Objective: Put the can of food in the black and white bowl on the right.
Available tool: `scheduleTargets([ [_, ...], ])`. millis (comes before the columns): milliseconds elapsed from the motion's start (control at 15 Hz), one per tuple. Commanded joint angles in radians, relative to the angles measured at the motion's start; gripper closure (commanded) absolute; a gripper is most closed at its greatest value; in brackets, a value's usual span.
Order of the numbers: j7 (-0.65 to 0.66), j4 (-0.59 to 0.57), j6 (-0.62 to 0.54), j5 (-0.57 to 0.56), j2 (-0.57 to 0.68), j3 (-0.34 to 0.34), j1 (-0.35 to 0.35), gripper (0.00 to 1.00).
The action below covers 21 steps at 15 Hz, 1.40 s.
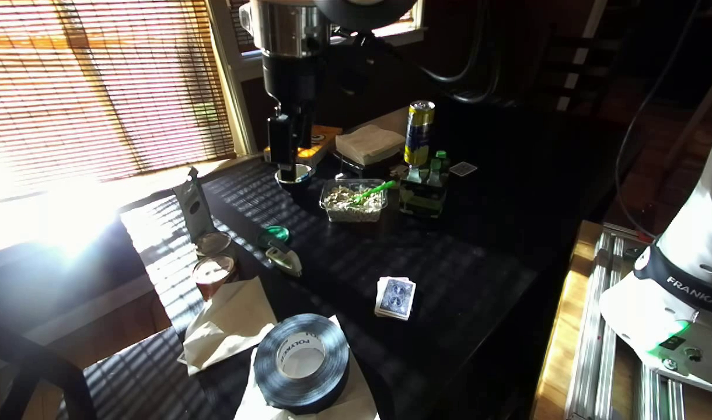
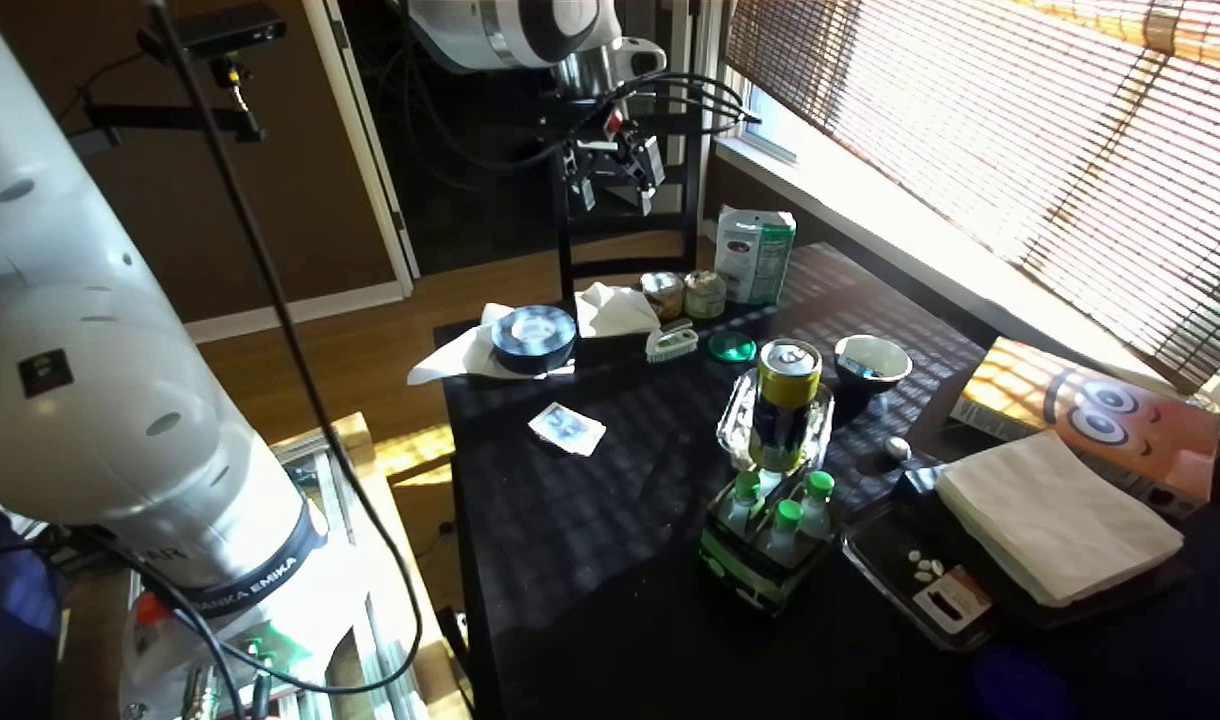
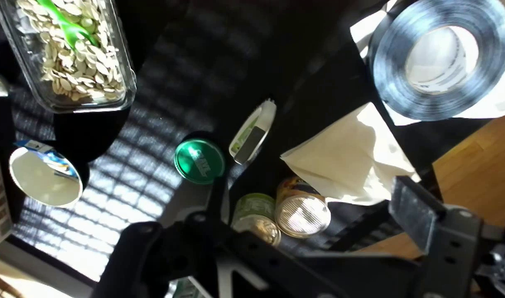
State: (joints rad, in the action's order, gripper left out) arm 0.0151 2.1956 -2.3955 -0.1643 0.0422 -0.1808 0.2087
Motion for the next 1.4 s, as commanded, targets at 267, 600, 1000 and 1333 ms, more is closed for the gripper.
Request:
scheduleTargets([
  [267, 0.189, -0.066, -0.039, -0.077, 0.163, 0.048, -0.004, 0.0],
  [600, 0.378, -0.078, -0.127, -0.113, 0.204, 0.074, 0.034, 0.0],
  [1000, 0.74, -0.115, -0.248, -0.223, 0.359, 0.183, 0.177, 0.0],
  [1333, 0.837, -0.171, -0.221, -0.262, 0.455, 0.243, 0.248, 0.0],
])
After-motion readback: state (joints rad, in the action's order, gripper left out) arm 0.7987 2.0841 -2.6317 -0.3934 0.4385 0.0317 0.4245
